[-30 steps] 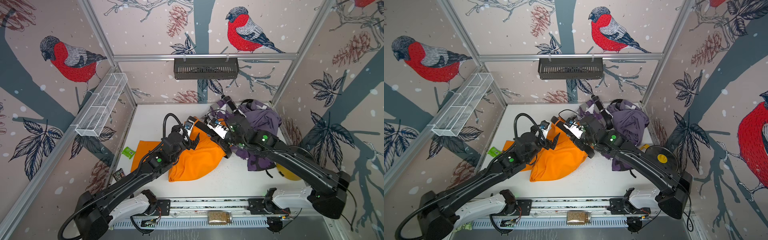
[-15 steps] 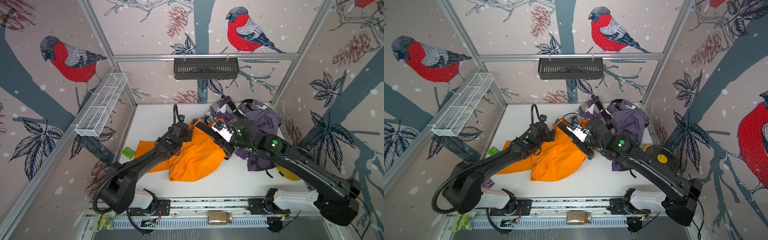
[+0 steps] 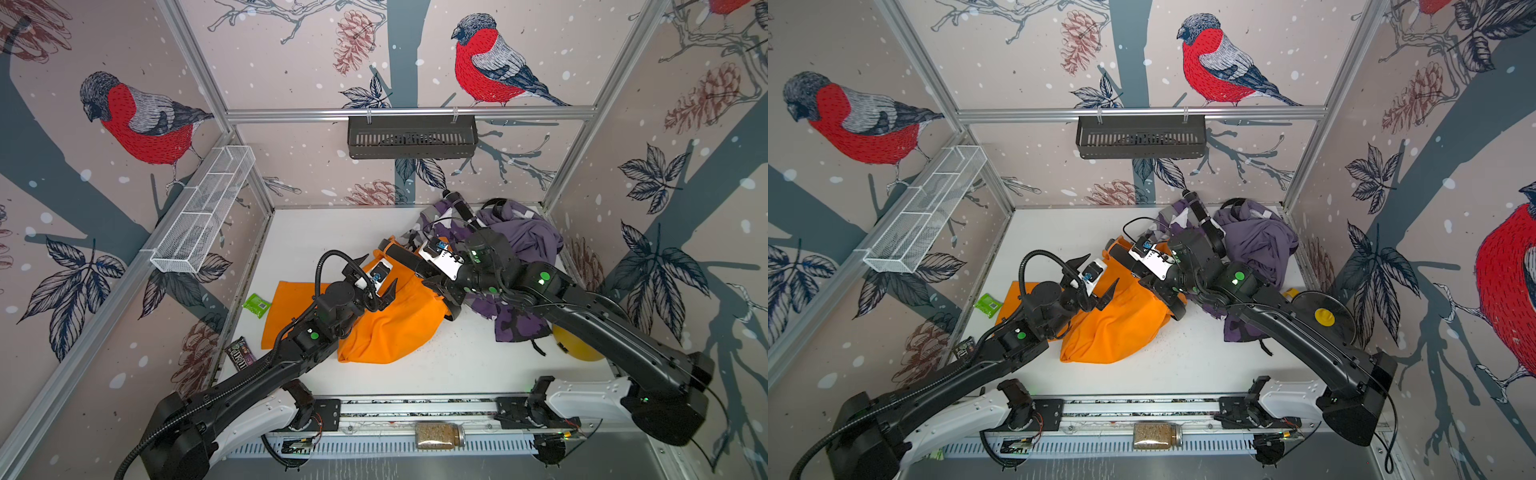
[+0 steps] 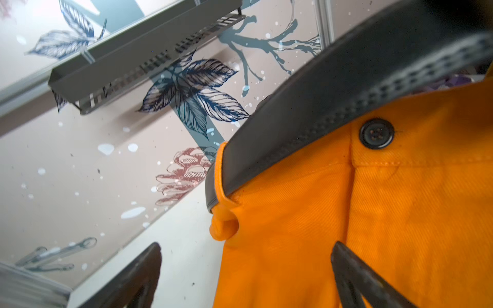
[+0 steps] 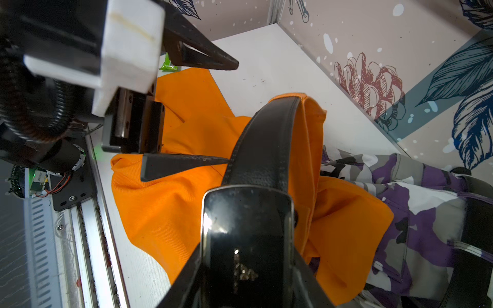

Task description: Remove the belt from the trousers

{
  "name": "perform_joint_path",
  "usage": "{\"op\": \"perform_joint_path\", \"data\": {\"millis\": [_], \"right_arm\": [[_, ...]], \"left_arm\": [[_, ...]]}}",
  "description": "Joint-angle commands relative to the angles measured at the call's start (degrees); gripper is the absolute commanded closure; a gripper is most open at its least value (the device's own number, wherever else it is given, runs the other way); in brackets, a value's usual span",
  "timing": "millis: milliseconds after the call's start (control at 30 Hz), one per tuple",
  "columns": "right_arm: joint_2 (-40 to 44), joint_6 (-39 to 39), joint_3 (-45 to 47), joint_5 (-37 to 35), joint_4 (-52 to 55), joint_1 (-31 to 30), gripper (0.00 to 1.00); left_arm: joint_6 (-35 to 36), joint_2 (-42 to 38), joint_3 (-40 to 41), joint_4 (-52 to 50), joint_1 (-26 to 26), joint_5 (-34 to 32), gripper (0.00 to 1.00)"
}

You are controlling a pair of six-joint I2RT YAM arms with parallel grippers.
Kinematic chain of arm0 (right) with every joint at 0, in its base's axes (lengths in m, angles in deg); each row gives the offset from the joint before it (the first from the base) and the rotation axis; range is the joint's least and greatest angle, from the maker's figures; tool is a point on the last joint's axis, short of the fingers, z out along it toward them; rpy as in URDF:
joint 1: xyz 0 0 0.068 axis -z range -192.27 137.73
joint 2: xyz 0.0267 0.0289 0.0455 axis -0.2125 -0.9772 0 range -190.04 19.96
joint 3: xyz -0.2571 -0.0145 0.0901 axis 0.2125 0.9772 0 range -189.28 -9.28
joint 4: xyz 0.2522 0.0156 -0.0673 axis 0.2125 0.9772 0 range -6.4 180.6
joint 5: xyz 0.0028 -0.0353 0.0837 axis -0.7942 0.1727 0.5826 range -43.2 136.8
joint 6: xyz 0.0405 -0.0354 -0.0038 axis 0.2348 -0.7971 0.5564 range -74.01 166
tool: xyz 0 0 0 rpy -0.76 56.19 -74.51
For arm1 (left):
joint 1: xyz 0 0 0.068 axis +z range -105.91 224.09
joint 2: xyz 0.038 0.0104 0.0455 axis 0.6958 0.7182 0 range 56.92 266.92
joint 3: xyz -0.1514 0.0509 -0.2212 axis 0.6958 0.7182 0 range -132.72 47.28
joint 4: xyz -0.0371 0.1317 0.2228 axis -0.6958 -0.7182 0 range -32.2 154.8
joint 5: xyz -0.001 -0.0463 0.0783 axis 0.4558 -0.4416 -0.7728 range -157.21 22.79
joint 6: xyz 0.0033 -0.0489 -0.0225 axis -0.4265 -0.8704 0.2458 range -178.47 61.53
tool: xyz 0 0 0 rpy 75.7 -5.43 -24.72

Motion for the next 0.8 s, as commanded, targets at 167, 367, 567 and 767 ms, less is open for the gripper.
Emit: {"op": "perform_joint_path", "data": {"millis": [167, 367, 567, 767], "right_arm": [[-0.54, 0.23, 0.48, 5.74, -2.26, -0.16, 0.96], [0.01, 0.49, 2.03, 8.20, -3.59, 0.69, 0.96], [2.12, 2.28, 8.26, 12.86, -6.46, 6.92, 0.96], [0.42, 6.41, 18.37, 12.94, -12.41, 13.26, 0.96]], "left_arm": [[9.59, 4.75, -2.88, 17.73, -0.15, 7.26, 0.14], [9.70, 9.68, -4.65, 18.92, -0.30, 14.32, 0.38], [6.67, 13.95, -4.61, 21.42, -0.33, 12.13, 0.91], [-1.65, 12.28, -5.96, 0.50, -0.91, 5.48, 0.96]]}}
